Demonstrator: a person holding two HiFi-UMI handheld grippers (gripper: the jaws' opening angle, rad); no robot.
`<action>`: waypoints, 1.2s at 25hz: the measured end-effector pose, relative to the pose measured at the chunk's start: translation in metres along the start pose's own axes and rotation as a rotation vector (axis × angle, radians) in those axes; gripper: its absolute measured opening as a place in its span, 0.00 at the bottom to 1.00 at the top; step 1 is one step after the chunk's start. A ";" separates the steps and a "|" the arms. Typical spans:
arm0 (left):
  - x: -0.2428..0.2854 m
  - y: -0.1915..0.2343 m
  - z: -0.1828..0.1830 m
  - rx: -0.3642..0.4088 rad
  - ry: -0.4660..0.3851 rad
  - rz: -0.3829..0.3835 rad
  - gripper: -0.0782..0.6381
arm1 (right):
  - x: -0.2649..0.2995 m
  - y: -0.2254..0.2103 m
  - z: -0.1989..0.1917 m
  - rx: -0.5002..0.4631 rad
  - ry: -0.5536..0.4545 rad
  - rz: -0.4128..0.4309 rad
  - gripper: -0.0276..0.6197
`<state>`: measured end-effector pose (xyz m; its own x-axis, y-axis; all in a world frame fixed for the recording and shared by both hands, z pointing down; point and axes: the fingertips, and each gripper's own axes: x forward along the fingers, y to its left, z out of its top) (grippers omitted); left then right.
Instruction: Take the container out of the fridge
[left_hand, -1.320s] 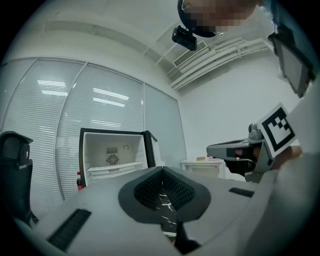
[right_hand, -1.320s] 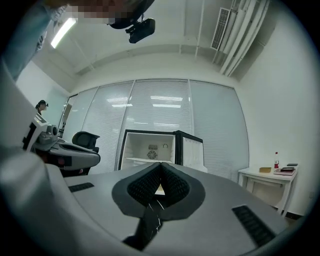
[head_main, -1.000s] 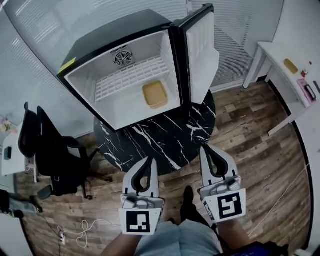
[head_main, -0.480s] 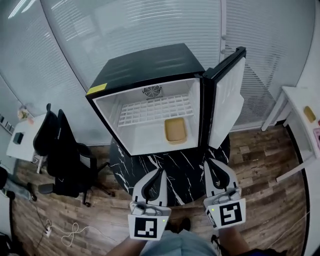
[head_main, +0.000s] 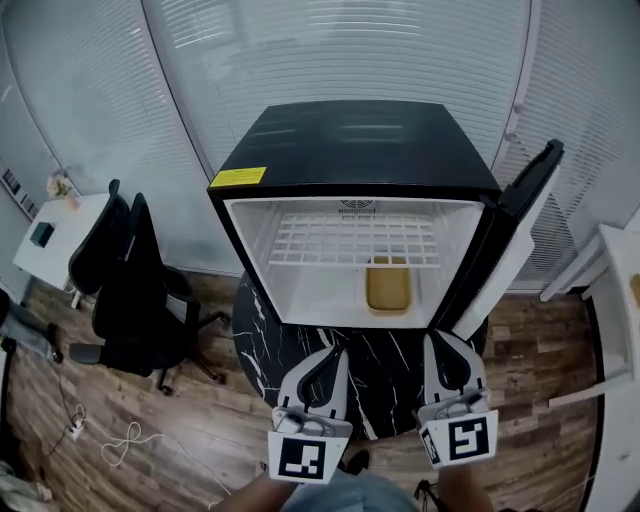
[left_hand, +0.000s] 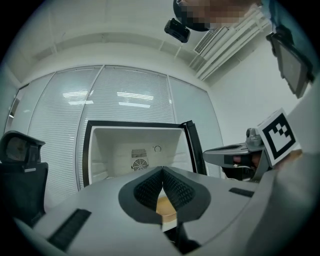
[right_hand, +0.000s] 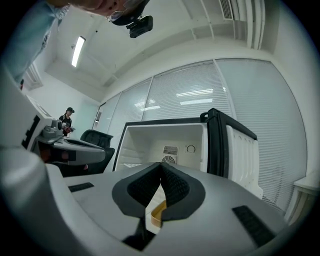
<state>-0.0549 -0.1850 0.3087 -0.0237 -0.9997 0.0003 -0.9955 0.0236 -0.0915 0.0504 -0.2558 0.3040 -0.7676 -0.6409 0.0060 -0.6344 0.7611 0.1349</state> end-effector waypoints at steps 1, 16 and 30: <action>0.006 0.006 -0.005 -0.006 0.007 0.004 0.13 | 0.009 0.001 -0.006 0.000 0.012 0.008 0.06; 0.070 0.051 -0.083 -0.076 0.137 0.010 0.13 | 0.100 0.012 -0.092 0.001 0.132 0.134 0.14; 0.099 0.071 -0.136 -0.109 0.225 0.024 0.13 | 0.142 0.025 -0.170 -0.061 0.276 0.244 0.20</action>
<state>-0.1405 -0.2818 0.4375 -0.0552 -0.9734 0.2222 -0.9981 0.0597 0.0136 -0.0585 -0.3445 0.4764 -0.8368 -0.4509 0.3107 -0.4232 0.8926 0.1555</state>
